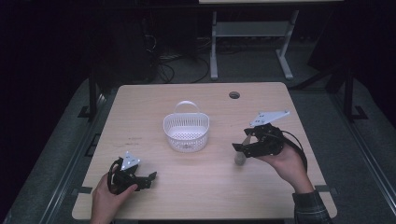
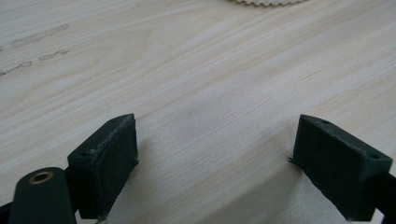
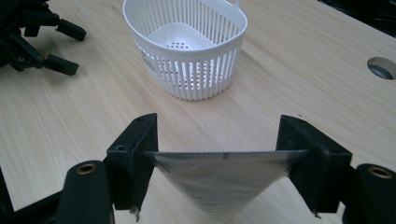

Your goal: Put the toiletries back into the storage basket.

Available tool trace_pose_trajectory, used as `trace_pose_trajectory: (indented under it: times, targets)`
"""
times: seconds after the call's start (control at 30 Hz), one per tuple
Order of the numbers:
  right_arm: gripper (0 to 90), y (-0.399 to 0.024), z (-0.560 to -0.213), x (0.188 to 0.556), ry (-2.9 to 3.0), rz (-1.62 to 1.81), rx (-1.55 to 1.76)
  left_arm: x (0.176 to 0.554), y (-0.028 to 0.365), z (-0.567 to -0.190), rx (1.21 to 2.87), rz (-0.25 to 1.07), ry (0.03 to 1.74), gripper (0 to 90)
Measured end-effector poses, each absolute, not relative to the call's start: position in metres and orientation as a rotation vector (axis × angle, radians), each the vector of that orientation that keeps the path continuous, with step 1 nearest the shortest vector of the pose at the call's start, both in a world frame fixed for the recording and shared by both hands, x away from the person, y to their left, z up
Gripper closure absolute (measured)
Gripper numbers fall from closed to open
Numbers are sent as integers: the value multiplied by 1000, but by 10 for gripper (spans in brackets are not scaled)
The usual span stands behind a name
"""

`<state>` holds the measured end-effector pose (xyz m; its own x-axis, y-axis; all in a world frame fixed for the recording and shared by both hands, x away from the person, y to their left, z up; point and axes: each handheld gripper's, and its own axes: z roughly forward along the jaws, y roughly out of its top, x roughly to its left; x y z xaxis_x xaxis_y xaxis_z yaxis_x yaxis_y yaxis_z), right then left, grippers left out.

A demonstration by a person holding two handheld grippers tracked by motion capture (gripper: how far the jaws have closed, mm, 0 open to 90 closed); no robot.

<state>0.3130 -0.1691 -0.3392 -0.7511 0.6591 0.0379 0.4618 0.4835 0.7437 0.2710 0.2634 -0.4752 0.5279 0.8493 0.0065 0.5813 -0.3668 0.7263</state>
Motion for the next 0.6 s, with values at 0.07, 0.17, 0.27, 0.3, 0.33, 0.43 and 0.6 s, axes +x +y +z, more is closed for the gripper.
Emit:
trace_pose_trajectory:
  times: [0.07,0.17,0.27,0.3,0.33,0.43,0.6]
  targets:
    - [300,-167,-337,315,2480,1127,957,271,263,-475,2089,506,1156,127]
    - [300,-165,-334,318,2482,1130,943,271,263,-475,2089,506,1156,127]
    - [300,-162,-330,321,2480,1133,930,271,263,-475,2089,507,1156,128]
    - [300,-161,-329,322,2483,1133,934,271,264,-475,2091,506,1156,128]
    - [300,-159,-327,324,2483,1135,925,271,264,-475,2093,507,1156,127]
    - [300,-156,-324,327,2484,1137,919,271,264,-475,2093,507,1155,127]
    - [300,-151,-318,331,2486,1139,908,271,264,-475,2093,507,1155,127]
